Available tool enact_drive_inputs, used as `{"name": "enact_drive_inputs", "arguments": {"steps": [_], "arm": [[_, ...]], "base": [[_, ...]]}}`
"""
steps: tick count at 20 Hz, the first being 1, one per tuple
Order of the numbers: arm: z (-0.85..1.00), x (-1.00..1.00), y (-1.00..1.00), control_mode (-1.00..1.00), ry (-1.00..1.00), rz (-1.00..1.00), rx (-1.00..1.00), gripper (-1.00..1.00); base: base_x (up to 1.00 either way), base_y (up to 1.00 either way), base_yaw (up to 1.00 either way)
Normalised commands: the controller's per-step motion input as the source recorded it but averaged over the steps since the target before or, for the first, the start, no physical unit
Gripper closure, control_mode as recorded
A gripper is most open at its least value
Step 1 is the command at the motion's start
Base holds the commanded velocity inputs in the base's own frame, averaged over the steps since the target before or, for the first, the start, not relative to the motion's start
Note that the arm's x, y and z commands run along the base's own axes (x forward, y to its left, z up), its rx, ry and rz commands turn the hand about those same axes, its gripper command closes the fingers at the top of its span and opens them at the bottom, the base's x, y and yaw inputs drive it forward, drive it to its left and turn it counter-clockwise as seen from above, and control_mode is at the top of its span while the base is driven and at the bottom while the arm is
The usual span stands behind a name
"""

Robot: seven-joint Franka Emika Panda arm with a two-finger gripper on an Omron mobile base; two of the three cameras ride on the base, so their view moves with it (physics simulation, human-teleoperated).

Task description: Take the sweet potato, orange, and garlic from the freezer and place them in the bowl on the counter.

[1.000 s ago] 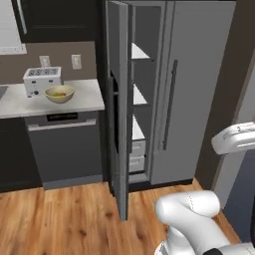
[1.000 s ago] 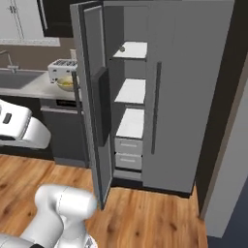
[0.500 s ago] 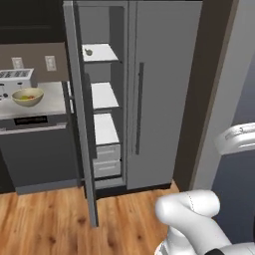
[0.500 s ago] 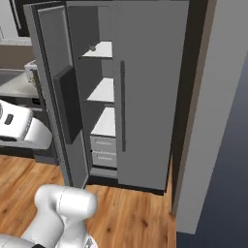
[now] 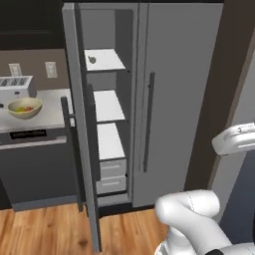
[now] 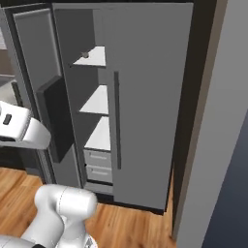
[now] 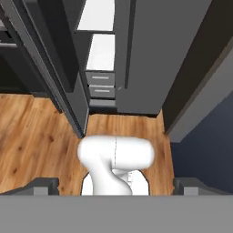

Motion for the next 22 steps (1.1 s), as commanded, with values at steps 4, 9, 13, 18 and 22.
{"name": "enact_drive_inputs", "arguments": {"steps": [4, 9, 13, 18, 22], "arm": [[0.00, 0.00, 0.00, 1.00, 0.00, 0.00, 0.00, -1.00], [0.00, 0.00, 0.00, 1.00, 0.00, 0.00, 0.00, -1.00], [0.00, 0.00, 0.00, 1.00, 0.00, 0.00, 0.00, -1.00], [0.00, 0.00, 0.00, 1.00, 0.00, 0.00, 0.00, -1.00], [0.00, 0.00, 0.00, 1.00, 0.00, 0.00, 0.00, -1.00]], "base": [[0.70, -0.03, 0.06], [0.63, -0.03, 0.05], [0.59, -0.05, 0.05], [0.54, -0.03, 0.05], [0.56, 0.00, 0.02]]}}
